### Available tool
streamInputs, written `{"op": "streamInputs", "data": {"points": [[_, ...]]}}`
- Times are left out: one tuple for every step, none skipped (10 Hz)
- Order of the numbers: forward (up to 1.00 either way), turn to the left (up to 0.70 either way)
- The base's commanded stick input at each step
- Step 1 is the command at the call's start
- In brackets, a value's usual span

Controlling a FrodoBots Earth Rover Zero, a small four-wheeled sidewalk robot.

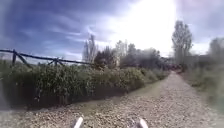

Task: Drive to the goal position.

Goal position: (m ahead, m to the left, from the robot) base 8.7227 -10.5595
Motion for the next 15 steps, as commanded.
{"op": "streamInputs", "data": {"points": [[0.7, -0.25], [0.7, -0.35], [0.7, -0.35], [0.7, -0.35], [0.7, -0.35], [0.7, -0.35], [0.7, -0.35], [0.7, -0.35], [0.7, -0.25], [0.7, 0.0], [0.7, 0.0], [0.7, 0.0], [0.7, 0.0], [0.7, 0.0], [0.7, 0.0]]}}
